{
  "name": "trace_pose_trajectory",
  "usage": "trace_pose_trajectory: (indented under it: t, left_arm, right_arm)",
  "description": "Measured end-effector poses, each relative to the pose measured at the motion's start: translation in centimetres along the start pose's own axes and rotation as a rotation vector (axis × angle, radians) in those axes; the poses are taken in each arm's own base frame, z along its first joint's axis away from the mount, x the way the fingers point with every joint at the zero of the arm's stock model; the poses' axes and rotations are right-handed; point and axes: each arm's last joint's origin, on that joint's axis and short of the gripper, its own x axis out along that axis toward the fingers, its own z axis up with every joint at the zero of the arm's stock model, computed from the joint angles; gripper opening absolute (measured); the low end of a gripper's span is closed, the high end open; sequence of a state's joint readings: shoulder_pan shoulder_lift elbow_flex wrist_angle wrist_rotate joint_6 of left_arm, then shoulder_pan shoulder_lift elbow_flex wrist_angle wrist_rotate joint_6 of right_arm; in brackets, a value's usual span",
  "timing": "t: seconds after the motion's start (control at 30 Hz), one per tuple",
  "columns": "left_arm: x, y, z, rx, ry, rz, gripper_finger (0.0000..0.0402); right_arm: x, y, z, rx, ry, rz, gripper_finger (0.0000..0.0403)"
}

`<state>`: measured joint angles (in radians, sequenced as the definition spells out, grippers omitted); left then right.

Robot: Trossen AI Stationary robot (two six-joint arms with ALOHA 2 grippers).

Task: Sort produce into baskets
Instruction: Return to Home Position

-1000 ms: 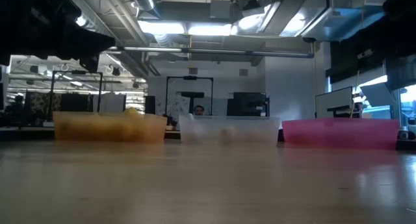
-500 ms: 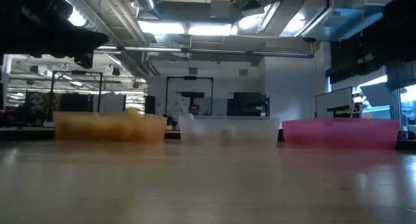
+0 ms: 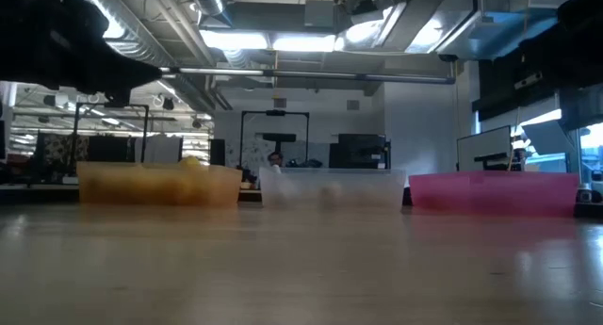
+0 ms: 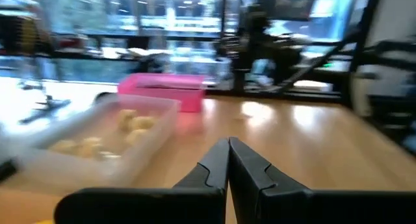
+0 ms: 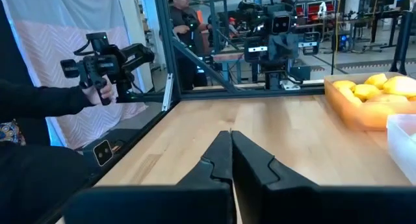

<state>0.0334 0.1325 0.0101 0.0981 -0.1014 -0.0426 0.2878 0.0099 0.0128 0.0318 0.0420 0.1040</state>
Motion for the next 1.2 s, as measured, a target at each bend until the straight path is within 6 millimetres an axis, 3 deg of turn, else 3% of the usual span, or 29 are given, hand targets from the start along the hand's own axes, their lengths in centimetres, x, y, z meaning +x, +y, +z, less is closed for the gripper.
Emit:
trace_pose_trajectory:
  t: [0.1,0.23,0.47,1.2]
  left_arm:
    - [-0.01,0.25,-0.07,0.006,0.005,0.084,0.0004]
    - [-0.02,0.27,-0.17,-0.129,0.009,0.090,0.0004]
    - [-0.17,-0.13,0.03,-0.074,-0.004,-0.050,0.0004]
    - [-0.26,-0.04,-0.47,-0.059,0.043,-0.026,0.0004]
  right_arm:
    - [0.00,-0.01,0.01,0.004,-0.002,-0.003,0.0005]
    - [0.01,-0.01,-0.05,0.004,0.000,-0.001,0.0005]
    - [0.02,-0.01,-0.09,0.002,0.002,0.000,0.0005]
    - [0.03,-0.02,-0.19,0.001,0.007,0.000,0.0005]
